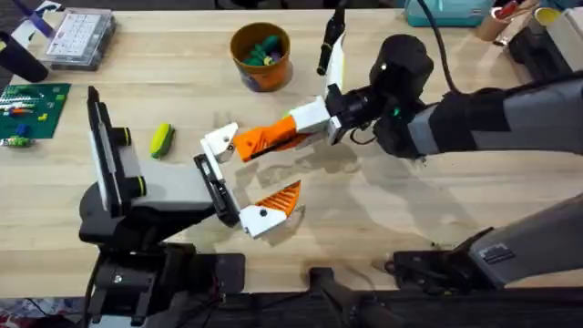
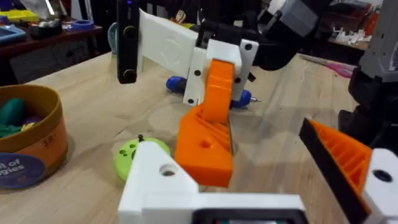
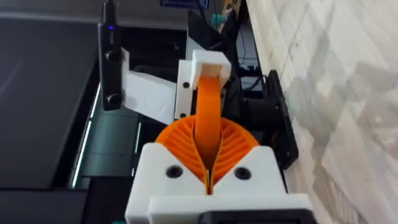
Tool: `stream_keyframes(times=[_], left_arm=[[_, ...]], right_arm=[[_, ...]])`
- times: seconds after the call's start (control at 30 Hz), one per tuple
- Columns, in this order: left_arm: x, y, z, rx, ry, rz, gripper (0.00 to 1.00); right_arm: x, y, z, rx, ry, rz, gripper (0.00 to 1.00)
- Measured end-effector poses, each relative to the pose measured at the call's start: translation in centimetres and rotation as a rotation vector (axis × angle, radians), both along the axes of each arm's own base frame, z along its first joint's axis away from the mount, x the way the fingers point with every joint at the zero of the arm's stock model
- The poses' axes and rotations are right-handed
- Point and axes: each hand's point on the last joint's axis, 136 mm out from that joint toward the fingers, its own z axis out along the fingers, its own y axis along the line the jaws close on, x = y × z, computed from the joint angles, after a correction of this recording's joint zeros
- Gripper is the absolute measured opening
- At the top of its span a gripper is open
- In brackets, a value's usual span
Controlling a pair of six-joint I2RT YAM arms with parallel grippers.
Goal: Pick up the gripper from the table and insert it into the empty holder that is missing its gripper. Then pick up a screw, insert it into the mounting hole, and use the screwdriver to tighten it. Finally, clean up the table by picking up the vegetable and placing it into the bucket.
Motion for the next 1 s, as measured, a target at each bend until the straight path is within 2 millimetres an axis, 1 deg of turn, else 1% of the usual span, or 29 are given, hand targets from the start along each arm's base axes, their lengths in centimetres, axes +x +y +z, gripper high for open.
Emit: stream_keyframes(times=[0.27, 0.57, 0.77, 1.0], left_arm=[[0.08, 0.05, -0.01, 0.0, 0.0, 0.006, 0.986], [0.14, 0.08, -0.01, 0.0, 0.0, 0.009, 0.986], [0.13, 0.08, -0.18, 0.0, 0.014, 0.01, 0.986], [0.12, 0.06, -0.01, 0.0, 0.002, 0.008, 0.986]], right_arm=[[-0.69, 0.53, -0.01, -0.003, 0.009, 0.02, 0.013], [-0.58, 0.58, -0.03, -0.007, 0.017, 0.014, 0.015], [-0.26, 0.69, -0.71, -0.04, 0.074, -0.01, 0.015], [0.05, 0.8, -0.2, -0.016, 0.03, -0.026, 0.015]])
